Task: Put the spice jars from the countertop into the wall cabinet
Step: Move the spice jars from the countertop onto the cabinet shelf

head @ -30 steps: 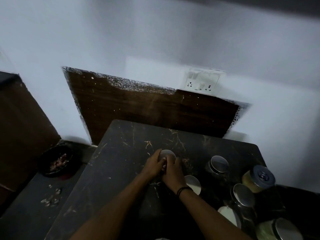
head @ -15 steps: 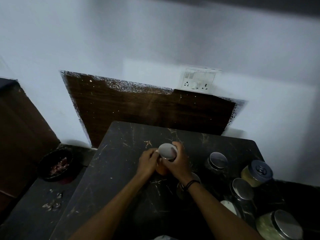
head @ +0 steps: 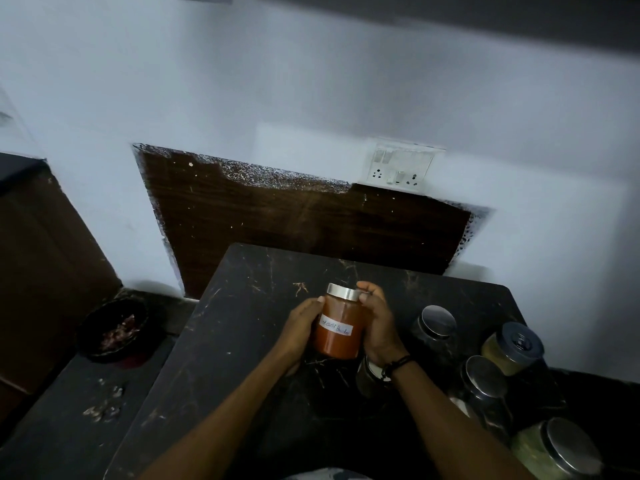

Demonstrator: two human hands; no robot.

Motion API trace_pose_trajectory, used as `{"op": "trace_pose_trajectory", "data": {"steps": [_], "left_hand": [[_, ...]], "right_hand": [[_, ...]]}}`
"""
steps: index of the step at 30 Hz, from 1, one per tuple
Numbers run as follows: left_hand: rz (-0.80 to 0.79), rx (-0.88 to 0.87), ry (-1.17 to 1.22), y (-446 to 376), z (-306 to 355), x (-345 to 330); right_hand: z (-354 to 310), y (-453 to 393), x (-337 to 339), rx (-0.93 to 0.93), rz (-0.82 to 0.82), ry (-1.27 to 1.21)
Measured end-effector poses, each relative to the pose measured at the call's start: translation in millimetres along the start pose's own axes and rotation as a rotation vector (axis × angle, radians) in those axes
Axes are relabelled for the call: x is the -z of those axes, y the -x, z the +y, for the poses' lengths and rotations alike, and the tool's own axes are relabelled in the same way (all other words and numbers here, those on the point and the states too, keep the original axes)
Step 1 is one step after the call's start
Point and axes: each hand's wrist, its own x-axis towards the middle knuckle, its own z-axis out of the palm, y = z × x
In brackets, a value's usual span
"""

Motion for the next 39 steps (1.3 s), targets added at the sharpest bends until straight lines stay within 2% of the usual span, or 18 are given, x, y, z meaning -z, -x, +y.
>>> {"op": "trace_pose_trajectory", "data": {"steps": [8, 13, 17, 30, 33, 39], "left_hand": [[0.066, 0.079, 0.043, 10, -8, -11], [0.069, 0.06, 0.07, 10, -5, -14], [0.074, -0.02, 0.086, 2, 16, -17], [0.075, -0.366, 0.131, -22, 190, -51], [0.08, -0.436, 0.159, -25, 233, -61], [0.09, -0.637, 0.061, -21, 316, -74]], "right_hand": [[9, 17, -1, -0.104, 0.125, -0.001], [0, 24, -2, -0.071, 0.124, 0.005], [-19, 25, -5, 0.006, 0.048, -0.025], [-176, -1, -58, 0.383, -0.146, 0.103], [-217, -3, -73, 0.466, -0.119, 0.13], [-286, -1, -101, 0.67, 0.03, 0.103]]}}
